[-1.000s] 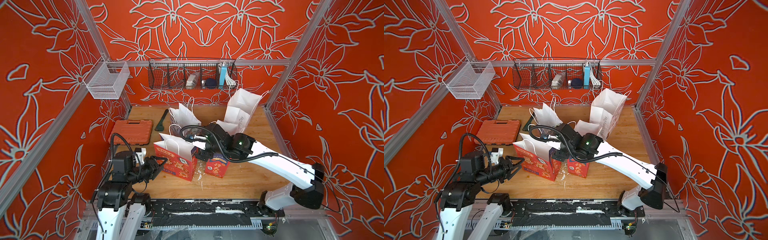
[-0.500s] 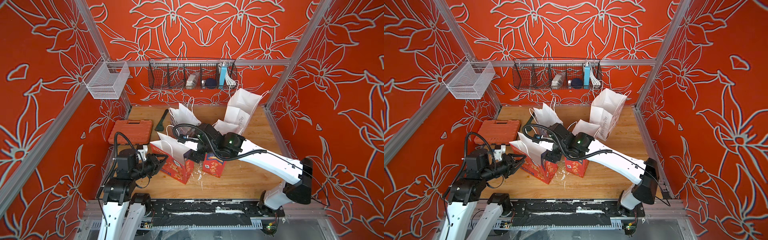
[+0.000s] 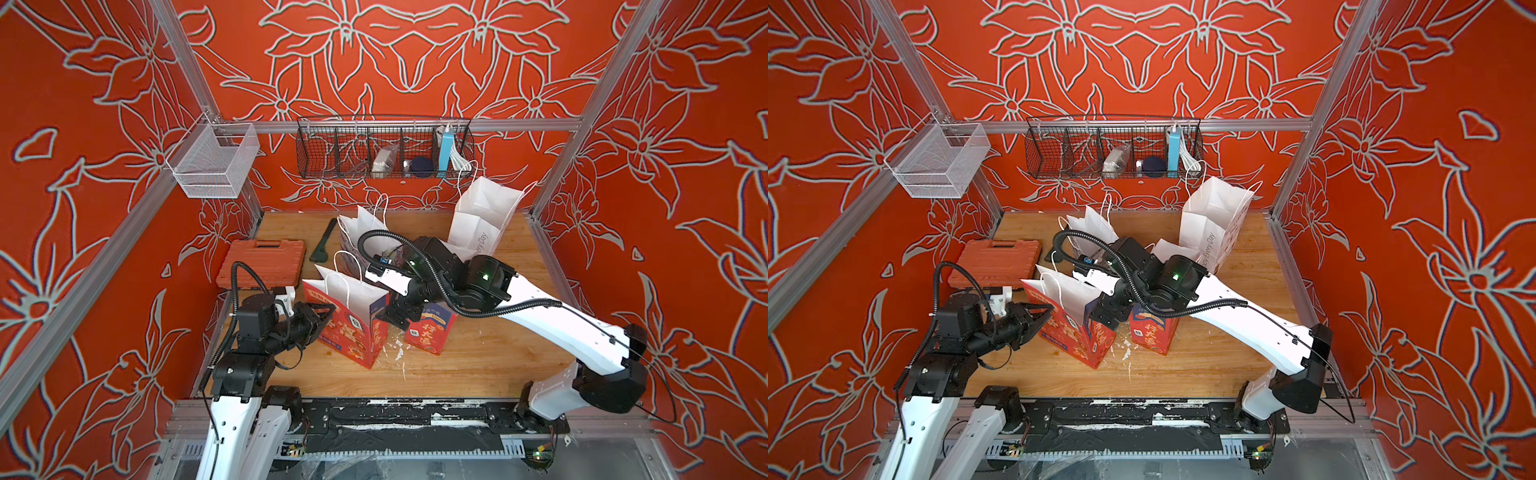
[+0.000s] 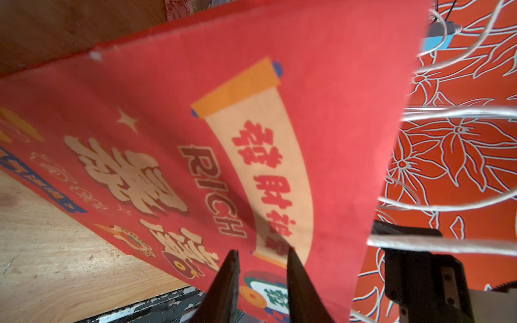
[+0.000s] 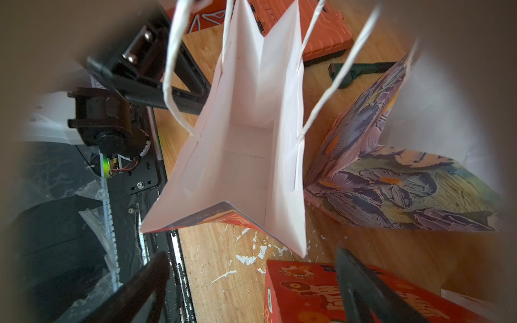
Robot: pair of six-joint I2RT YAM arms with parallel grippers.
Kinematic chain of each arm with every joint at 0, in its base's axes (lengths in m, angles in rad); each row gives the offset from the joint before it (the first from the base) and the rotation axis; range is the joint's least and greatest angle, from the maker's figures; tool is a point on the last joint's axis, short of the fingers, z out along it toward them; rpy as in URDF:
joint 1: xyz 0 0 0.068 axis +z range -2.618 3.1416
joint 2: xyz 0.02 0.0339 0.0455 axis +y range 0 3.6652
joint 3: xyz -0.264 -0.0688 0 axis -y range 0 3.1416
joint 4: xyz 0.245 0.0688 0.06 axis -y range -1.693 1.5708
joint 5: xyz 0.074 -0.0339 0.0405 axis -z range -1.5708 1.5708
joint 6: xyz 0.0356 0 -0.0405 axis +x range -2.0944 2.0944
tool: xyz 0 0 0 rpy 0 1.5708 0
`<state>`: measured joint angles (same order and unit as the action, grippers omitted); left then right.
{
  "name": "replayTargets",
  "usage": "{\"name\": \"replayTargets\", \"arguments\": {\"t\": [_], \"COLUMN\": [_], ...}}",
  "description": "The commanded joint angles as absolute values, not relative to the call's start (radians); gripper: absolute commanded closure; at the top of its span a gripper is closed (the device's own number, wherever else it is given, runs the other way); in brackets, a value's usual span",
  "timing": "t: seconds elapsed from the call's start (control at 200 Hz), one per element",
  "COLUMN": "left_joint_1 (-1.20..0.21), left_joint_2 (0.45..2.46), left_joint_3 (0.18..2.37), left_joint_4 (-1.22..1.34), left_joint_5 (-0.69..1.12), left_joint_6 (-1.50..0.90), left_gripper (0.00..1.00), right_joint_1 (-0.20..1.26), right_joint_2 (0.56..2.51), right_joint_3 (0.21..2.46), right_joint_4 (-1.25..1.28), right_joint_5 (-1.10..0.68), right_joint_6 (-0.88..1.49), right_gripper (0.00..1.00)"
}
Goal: Put away the paper bag
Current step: Pick up the paper bag from the center of the board.
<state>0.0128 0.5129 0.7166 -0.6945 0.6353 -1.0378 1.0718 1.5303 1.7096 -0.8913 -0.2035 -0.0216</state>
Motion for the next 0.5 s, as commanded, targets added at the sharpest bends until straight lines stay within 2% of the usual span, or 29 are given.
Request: {"name": "replayTargets", "arguments": {"t": [0.0, 0.25, 0.495], "left_joint_1": [0.007, -0.001, -0.012], "left_joint_2": [0.487, 0.472, 0.476], "left_joint_3": [0.702, 0.687, 0.681], "left_joint_4": [-0.685, -0.693, -0.689], "left_joint_5": [0.632, 0.632, 0.621], "left_joint_6": [-1.046, -1.051, -1.054], "left_gripper": [0.70, 0.71, 0.71], "right_joint_1": [1.068, 1.082, 1.115], "right_joint_2": [1.600, 1.697, 1.747], "right_joint_3": [1.762, 1.888, 1.956], "right_joint_4": [-0.967, -0.992, -1.128], "right_joint_5": [-0.210, -0.302, -0.282], "right_joint_6": [0.110, 0.228, 0.263], "right_gripper": [0.04, 0.02, 0.02]}}
